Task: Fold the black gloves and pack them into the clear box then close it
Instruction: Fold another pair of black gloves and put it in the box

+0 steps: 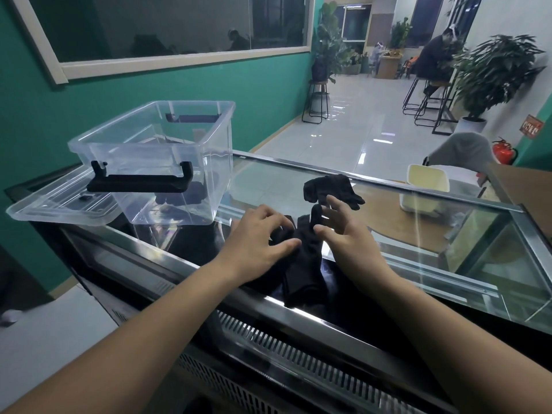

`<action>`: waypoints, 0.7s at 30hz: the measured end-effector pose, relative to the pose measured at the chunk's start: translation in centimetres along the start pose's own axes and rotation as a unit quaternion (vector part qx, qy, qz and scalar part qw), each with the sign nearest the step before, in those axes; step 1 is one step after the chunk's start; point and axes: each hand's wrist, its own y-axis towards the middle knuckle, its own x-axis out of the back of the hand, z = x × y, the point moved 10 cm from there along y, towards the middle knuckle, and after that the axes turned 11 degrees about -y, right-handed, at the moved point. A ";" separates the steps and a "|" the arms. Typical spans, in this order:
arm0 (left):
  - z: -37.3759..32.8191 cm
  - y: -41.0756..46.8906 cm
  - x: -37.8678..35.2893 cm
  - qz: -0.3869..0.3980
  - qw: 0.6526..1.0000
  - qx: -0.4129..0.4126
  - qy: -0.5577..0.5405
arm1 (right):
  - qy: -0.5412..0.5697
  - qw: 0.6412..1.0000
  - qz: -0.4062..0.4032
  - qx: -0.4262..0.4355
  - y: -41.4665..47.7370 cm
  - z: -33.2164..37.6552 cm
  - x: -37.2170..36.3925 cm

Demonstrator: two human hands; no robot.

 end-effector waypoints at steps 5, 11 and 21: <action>-3.0 -2.0 0.0 0.007 0.998 -0.062 -0.003 | -0.160 0.985 -0.058 0.039 0.0 0.8 1.4; -6.7 -5.2 -2.1 0.071 0.988 -0.135 -0.020 | -0.248 0.967 -0.044 0.029 0.3 0.4 1.6; -5.1 -6.6 -2.1 0.067 0.989 -0.092 -0.093 | -0.272 0.962 -0.013 0.024 0.4 0.3 1.0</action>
